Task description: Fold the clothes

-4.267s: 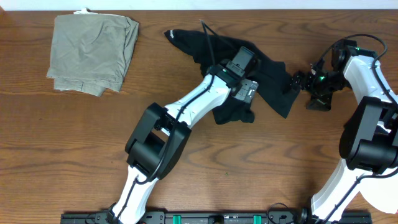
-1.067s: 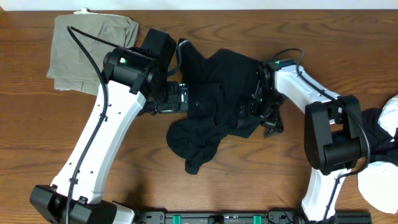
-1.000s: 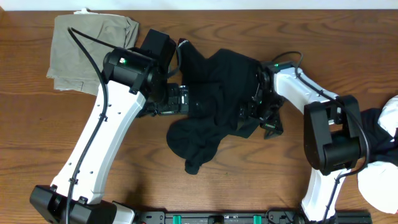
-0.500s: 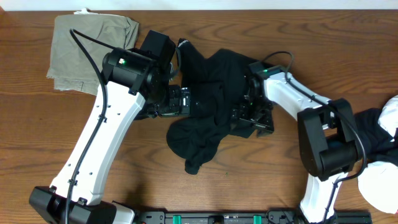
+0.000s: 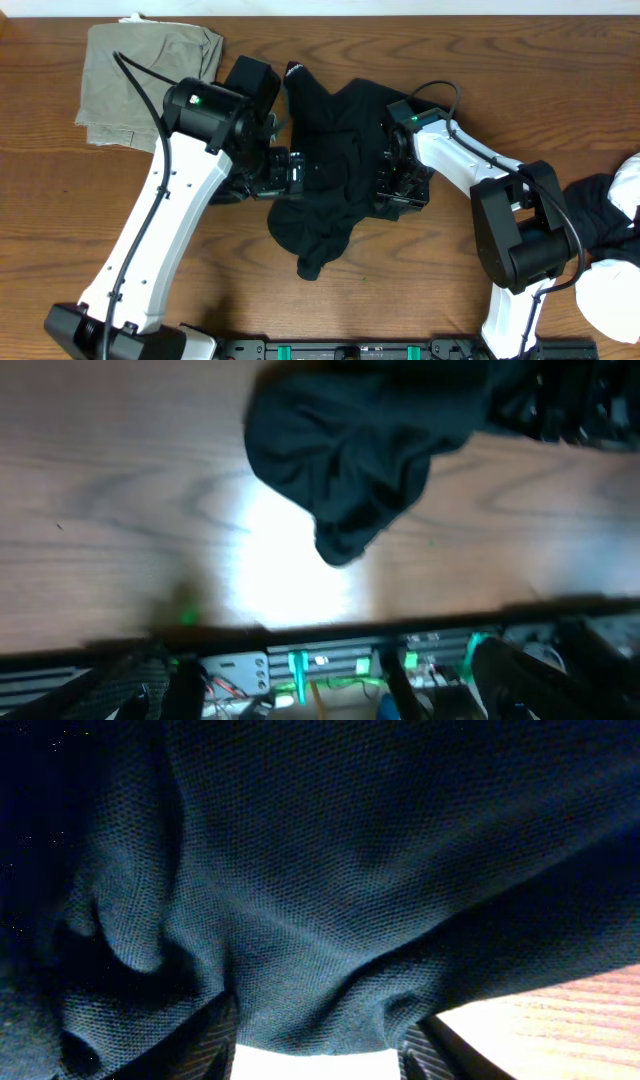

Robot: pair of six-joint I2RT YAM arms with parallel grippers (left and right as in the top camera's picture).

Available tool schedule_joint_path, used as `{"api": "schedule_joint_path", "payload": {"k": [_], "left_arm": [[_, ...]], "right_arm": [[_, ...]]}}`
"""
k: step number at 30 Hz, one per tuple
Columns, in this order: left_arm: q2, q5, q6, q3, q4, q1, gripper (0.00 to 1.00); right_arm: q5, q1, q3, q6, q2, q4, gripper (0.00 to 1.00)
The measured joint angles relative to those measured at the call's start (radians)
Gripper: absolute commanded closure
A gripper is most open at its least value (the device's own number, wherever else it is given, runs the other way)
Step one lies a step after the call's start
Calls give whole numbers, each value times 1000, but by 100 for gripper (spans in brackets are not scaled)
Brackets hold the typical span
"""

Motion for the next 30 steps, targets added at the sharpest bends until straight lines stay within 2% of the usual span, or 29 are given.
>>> {"api": "schedule_joint_path", "payload": {"k": [3, 5, 10, 15, 22, 30], "left_arm": [[-40, 37, 3, 0, -3, 0, 2], [-72, 53, 3, 0, -11, 0, 2], [-184, 90, -10, -51, -14, 0, 2], [-280, 119, -55, -260, 100, 0, 2], [-289, 206, -93, -599, 270, 0, 2], [-290, 155, -139, -748, 412, -53, 2]], "right_arm": [[2, 0, -1, -5, 2, 12, 85], [2, 0, -1, -6, 4, 15, 89], [0, -2, -1, -5, 6, 16, 88], [-10, -13, -1, -5, 7, 16, 87], [-21, -57, -1, -5, 9, 5, 87], [-25, -79, -1, -5, 10, 4, 84]]}}
